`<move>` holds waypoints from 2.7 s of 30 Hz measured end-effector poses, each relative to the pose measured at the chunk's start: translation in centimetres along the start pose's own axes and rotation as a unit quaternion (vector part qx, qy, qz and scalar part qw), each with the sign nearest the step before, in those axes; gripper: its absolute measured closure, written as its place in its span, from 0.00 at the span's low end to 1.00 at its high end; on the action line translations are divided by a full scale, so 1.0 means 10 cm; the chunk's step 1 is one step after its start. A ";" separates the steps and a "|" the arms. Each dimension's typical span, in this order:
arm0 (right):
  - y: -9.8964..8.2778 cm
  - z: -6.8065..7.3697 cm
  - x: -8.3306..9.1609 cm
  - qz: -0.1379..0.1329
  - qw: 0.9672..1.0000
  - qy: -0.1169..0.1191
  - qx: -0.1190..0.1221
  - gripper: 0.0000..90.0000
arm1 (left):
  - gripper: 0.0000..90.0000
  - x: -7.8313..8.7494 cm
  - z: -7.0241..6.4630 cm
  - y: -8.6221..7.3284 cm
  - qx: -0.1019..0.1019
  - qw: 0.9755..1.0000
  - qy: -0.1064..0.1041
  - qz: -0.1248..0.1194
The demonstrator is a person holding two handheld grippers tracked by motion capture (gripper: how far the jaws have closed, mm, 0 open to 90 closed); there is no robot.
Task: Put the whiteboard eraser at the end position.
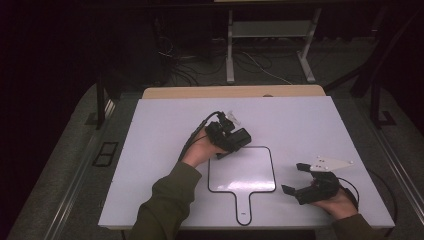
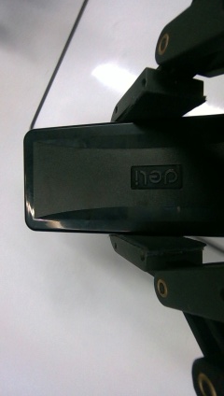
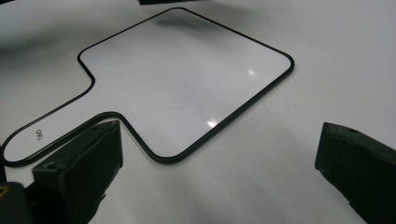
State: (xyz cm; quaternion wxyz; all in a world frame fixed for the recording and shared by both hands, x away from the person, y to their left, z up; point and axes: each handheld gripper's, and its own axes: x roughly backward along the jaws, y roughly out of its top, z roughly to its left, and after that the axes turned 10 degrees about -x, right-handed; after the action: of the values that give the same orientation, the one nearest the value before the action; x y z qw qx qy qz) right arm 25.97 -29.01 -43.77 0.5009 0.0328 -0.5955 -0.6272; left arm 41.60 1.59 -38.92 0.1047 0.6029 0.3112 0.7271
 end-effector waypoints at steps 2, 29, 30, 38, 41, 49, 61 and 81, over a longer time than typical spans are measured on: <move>0.00 0.00 0.00 0.000 1.000 0.001 0.000 0.00 | 0.43 -0.01 0.09 0.03 0.002 1.000 0.002 0.001; -0.01 -0.02 0.02 -0.001 1.000 0.006 -0.007 0.00 | 0.43 -0.71 0.77 0.26 0.047 0.998 0.036 0.031; -0.01 -0.02 0.02 -0.001 1.000 0.007 -0.007 0.00 | 0.43 -0.74 0.76 0.26 0.046 0.998 0.044 0.030; -0.01 -0.03 0.01 0.000 1.000 0.007 -0.005 0.00 | 0.38 -0.70 0.76 0.22 0.056 0.997 0.048 -0.014; -0.01 -0.03 0.01 0.001 1.000 0.007 -0.004 0.00 | 0.36 -0.65 0.76 0.21 0.054 0.997 0.049 -0.016; -0.01 -0.06 -0.02 0.002 1.000 0.013 -0.003 0.00 | 0.29 -0.53 0.75 0.14 0.059 0.996 0.046 -0.041; 0.03 -0.10 -0.12 0.010 0.999 0.030 -0.005 0.00 | 0.25 -0.37 0.63 0.07 0.043 0.996 0.052 -0.061; 0.03 -0.14 -0.12 0.019 0.999 0.039 -0.003 0.00 | 0.15 0.07 0.20 -0.20 0.041 0.991 0.058 -0.109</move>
State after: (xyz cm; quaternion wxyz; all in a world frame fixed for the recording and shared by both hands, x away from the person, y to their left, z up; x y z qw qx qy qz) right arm 27.64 -29.17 -44.65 0.5356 0.0449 -0.5741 -0.6177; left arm 42.83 4.19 -39.36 0.1402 0.5260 0.4106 0.7314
